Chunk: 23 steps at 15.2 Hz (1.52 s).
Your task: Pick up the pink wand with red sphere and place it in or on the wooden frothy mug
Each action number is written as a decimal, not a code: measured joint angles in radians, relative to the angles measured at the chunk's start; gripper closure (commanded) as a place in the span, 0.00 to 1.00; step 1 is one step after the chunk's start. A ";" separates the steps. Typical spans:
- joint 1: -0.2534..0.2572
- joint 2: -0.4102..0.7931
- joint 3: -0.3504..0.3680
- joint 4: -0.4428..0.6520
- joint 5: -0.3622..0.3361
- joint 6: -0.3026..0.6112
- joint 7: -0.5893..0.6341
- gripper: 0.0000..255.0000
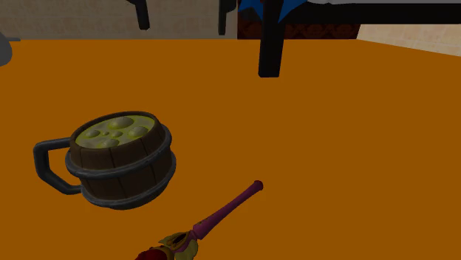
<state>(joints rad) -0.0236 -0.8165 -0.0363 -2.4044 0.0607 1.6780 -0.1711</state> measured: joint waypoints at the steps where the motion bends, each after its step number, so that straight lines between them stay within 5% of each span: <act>1: 0.000 0.000 0.000 0.000 0.000 0.000 0.000 0.00; 23: -0.262 0.192 0.174 -0.510 0.056 0.469 0.680 0.00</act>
<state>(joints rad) -0.2856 -0.6250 0.1378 -2.9147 0.1163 2.1472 0.5089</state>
